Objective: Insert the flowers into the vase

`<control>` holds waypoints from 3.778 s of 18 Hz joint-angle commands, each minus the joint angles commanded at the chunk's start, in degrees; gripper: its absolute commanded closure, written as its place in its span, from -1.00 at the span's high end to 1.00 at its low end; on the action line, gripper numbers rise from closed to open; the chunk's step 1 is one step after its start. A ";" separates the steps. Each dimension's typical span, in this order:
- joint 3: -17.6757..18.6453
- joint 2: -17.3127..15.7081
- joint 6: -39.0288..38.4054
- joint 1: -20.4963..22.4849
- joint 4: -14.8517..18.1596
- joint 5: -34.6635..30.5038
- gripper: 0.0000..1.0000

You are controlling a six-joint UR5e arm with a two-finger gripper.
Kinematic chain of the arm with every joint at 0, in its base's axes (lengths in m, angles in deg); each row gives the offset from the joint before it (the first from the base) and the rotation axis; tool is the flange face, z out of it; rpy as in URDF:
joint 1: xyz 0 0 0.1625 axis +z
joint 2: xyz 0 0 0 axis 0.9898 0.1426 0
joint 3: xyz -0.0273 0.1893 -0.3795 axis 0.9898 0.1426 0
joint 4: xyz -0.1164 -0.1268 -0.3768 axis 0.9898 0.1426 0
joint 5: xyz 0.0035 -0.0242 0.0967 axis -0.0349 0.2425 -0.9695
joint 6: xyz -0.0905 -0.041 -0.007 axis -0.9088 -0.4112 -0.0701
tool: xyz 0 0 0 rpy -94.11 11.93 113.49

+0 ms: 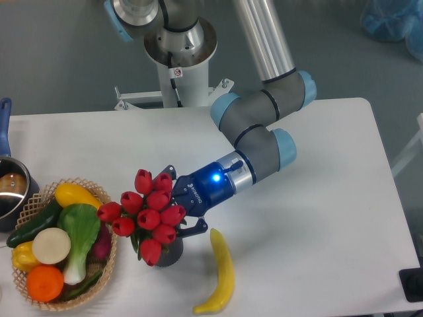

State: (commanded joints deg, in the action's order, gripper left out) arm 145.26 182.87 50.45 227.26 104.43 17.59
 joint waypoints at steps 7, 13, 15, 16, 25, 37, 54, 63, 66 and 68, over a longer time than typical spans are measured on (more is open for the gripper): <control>0.35 0.00 0.09 0.00 0.00 0.09 0.13; 1.23 0.00 1.84 0.09 0.00 0.09 0.14; 1.23 0.00 2.28 0.26 0.00 0.09 0.35; 1.23 -0.09 2.46 0.35 0.00 0.09 0.50; 1.76 -0.17 2.64 0.70 0.00 0.09 0.71; 3.43 -0.53 2.64 1.58 0.00 0.00 1.00; 5.71 -10.71 3.16 14.58 0.09 -21.42 1.00; 3.96 -20.91 2.37 21.80 0.88 -45.25 1.00; 3.69 -23.72 2.81 21.88 0.97 -54.98 1.00; 2.91 -24.61 3.60 21.80 2.80 -61.49 1.00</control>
State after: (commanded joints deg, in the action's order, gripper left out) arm 148.17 158.27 54.05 249.06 107.23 -43.90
